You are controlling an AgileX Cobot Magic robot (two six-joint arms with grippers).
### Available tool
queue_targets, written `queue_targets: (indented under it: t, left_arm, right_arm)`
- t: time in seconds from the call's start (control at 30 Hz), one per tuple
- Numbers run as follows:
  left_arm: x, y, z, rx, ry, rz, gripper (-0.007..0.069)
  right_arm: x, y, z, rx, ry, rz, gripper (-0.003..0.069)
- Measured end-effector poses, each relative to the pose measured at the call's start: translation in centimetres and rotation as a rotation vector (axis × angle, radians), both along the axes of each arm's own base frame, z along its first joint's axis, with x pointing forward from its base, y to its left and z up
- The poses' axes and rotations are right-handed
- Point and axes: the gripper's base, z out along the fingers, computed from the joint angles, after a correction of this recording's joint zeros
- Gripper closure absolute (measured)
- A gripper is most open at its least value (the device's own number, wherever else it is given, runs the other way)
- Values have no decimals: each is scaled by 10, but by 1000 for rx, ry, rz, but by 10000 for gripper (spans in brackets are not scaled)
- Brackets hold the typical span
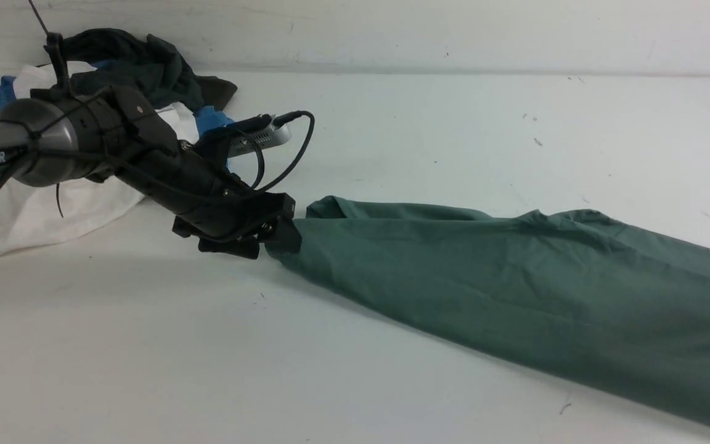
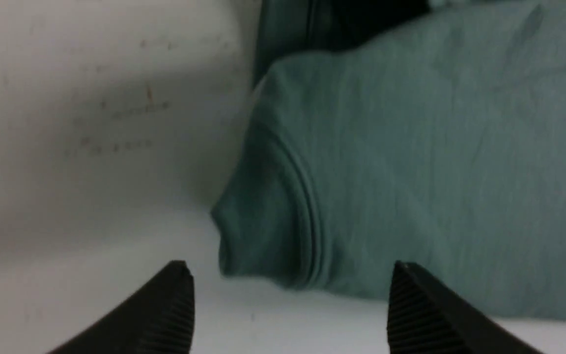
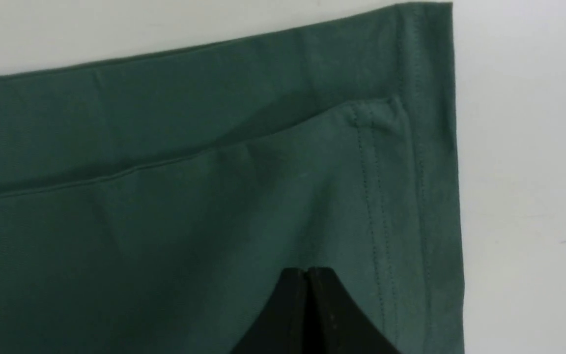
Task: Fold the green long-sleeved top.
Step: Hold the left edge of the fabric with your left arm
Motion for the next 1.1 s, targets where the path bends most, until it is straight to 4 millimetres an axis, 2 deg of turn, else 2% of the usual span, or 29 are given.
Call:
queue_targets:
  t: [0.2, 0.27, 0.3, 0.33, 0.37, 0.4, 0.43, 0.47, 0.53, 0.63, 0.73, 0.83, 0.9, 0.93, 0.97, 1.0, 1.07, 1.1]
  left_arm:
    - [8, -9, -13, -105, -46, -22, 135]
    - [11, -12, -21, -137, -61, -39, 231]
    - [11, -12, -22, -140, -59, -37, 231]
    - [11, -13, -26, -142, -55, -47, 328]
    - [11, -12, -27, -143, -53, -50, 356]
    - [10, -9, -28, -141, -41, -71, 479]
    - [9, -9, -28, -139, -37, -79, 506]
    - [7, -4, -27, -132, -28, -102, 572]
    - [4, 6, -21, -122, -9, -126, 609]
    - [-7, 32, -3, -114, 42, -141, 619]
    - [-29, 59, 8, -95, 86, -110, 619]
    - [-66, 88, 16, -74, 139, -29, 619]
    - [-93, 103, 21, -59, 168, 20, 619]
    - [-99, 105, 21, -57, 176, 30, 619]
    - [-119, 112, 24, -41, 196, 62, 619]
    - [-123, 114, 25, -38, 201, 70, 619]
    - [-143, 119, 40, 5, 185, 101, 619]
    - [-144, 119, 41, 7, 183, 104, 619]
  right_arm:
    - [1, 2, 0, 6, -3, 3, 672]
    - [2, 3, 0, 16, -9, 0, 672]
    - [2, 3, 0, 17, -10, -1, 672]
    - [2, 4, 0, 26, -15, -4, 672]
    - [2, 4, 0, 26, -15, -4, 672]
    - [3, 5, 0, 33, -18, -3, 672]
    - [3, 5, 0, 32, -18, -3, 672]
    - [5, 8, 0, 33, -18, 5, 672]
    - [8, 15, 2, 32, -21, 25, 672]
    - [14, 34, 9, 24, -39, 81, 672]
    - [17, 52, 23, 7, -68, 139, 672]
    - [13, 81, 44, -6, -118, 206, 672]
    - [3, 100, 54, -1, -137, 245, 672]
    - [-1, 107, 58, -1, -143, 260, 672]
    - [-12, 123, 65, 3, -157, 294, 672]
    - [-16, 128, 67, 5, -162, 304, 672]
    - [-43, 158, 80, 12, -185, 382, 672]
    - [-44, 160, 80, 11, -187, 386, 672]
